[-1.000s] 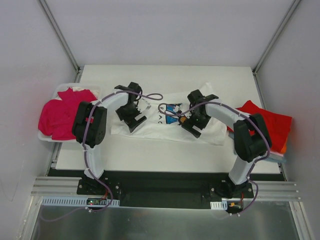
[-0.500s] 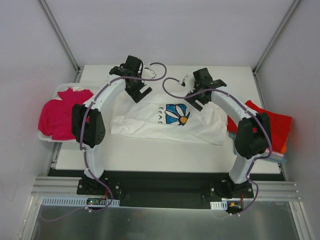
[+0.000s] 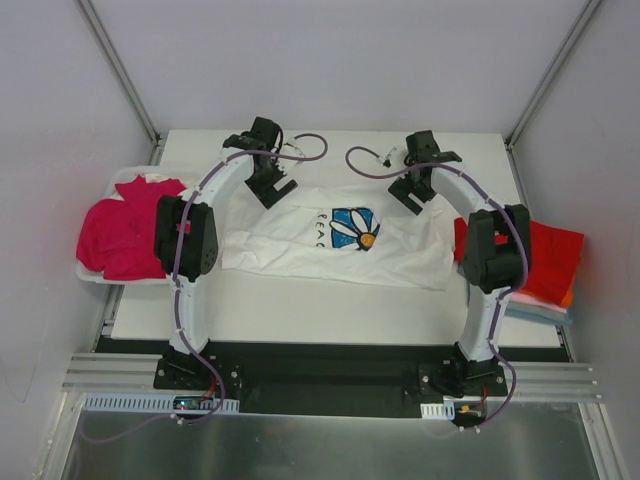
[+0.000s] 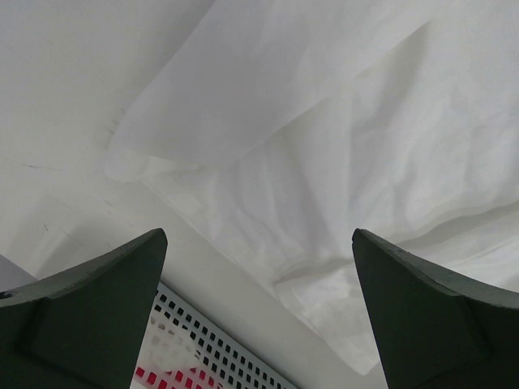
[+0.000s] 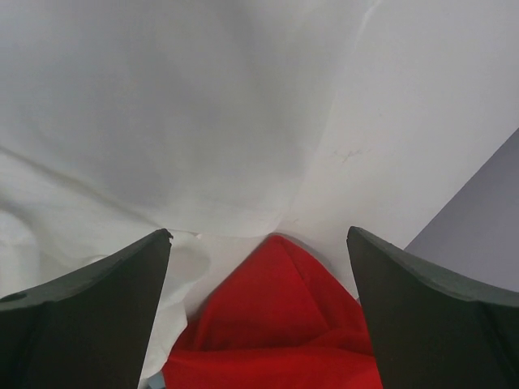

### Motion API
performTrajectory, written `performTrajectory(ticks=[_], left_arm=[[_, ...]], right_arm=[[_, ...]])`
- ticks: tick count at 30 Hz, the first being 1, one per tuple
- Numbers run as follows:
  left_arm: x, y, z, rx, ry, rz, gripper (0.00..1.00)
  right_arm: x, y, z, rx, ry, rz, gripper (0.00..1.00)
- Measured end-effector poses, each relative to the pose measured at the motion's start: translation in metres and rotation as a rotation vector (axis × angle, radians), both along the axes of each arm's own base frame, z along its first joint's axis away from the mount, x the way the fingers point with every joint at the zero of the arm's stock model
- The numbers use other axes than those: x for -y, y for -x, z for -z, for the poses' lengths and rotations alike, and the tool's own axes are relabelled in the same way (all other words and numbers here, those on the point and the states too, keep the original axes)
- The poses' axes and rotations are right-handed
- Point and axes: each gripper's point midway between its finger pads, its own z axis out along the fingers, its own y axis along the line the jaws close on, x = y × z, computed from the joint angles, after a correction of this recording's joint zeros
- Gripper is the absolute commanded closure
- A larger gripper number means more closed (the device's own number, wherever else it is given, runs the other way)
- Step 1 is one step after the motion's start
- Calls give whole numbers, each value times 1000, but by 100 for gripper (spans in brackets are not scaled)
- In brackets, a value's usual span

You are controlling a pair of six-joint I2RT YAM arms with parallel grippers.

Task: Fold and stack the t-shirts
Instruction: Grap the side of the flattened tshirt furthest away from the robot with both arms

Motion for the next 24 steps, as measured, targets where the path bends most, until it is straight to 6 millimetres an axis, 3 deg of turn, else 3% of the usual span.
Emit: performTrajectory(ticks=[5, 10, 14, 24], left_arm=[[-2, -1, 0, 2, -1, -5, 1], [-3, -2, 0, 4, -7, -7, 1], [-6, -2, -1, 10, -21, -10, 1], [-7, -3, 2, 13, -24, -12, 1]], right_arm=[[16, -10, -3, 16, -3, 36, 12], [26, -9, 13, -25, -23, 60, 15], [25, -2, 22, -73, -80, 74, 20], [21, -6, 21, -133, -314, 149, 27]])
